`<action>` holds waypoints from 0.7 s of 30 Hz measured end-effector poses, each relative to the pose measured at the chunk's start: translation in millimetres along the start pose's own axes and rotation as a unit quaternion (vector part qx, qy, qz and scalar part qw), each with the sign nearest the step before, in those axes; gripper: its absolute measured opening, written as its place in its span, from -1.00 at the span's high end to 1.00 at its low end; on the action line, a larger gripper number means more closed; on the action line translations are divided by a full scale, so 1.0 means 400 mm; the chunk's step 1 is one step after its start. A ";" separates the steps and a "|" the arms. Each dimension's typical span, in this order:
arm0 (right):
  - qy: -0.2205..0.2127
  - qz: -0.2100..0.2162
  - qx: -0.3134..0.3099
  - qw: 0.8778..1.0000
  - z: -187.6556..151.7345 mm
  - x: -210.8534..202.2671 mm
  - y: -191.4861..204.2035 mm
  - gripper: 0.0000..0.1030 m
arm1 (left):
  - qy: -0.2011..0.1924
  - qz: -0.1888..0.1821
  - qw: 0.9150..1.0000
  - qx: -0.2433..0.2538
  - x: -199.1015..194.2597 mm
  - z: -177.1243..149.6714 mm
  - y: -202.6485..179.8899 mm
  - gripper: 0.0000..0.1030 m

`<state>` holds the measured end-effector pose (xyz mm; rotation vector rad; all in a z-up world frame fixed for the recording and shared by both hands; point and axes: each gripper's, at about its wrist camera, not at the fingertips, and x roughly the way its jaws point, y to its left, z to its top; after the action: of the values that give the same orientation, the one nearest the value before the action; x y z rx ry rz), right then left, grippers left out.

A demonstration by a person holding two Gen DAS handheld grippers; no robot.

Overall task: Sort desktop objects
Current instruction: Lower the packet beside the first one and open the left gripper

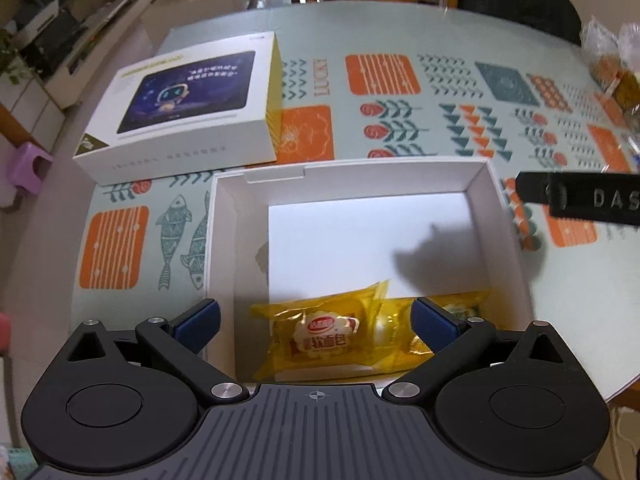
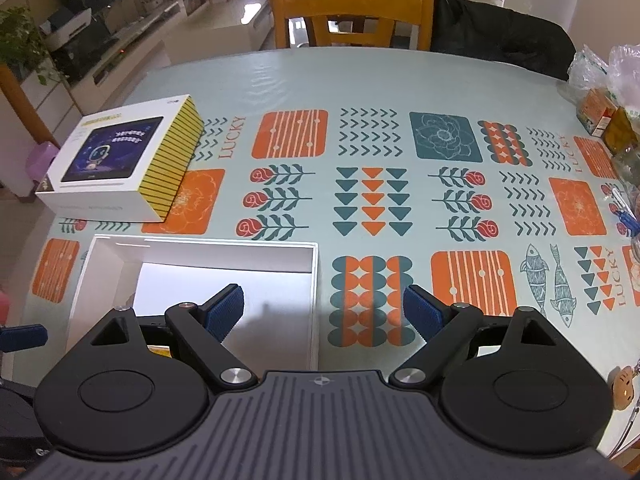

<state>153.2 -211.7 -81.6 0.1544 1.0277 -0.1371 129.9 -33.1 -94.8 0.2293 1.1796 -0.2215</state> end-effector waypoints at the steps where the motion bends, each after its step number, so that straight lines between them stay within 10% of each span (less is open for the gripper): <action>1: -0.001 0.003 0.000 1.000 -0.001 -0.005 -0.005 -1.00 | -0.001 -0.001 1.000 -0.003 -0.007 -0.002 -0.002 -1.00; 14: 0.015 0.080 0.038 0.996 -0.005 -0.007 -0.032 -1.00 | -0.006 -0.001 0.999 -0.044 -0.057 -0.020 0.031 -1.00; 21: -0.016 0.042 -0.016 0.999 0.020 -0.021 0.033 -1.00 | -0.012 0.007 0.999 -0.052 -0.057 0.009 0.106 -1.00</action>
<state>158.2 -200.1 -69.6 0.1651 0.9890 -0.0471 137.2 7.4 -69.7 0.1428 1.1627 -0.1492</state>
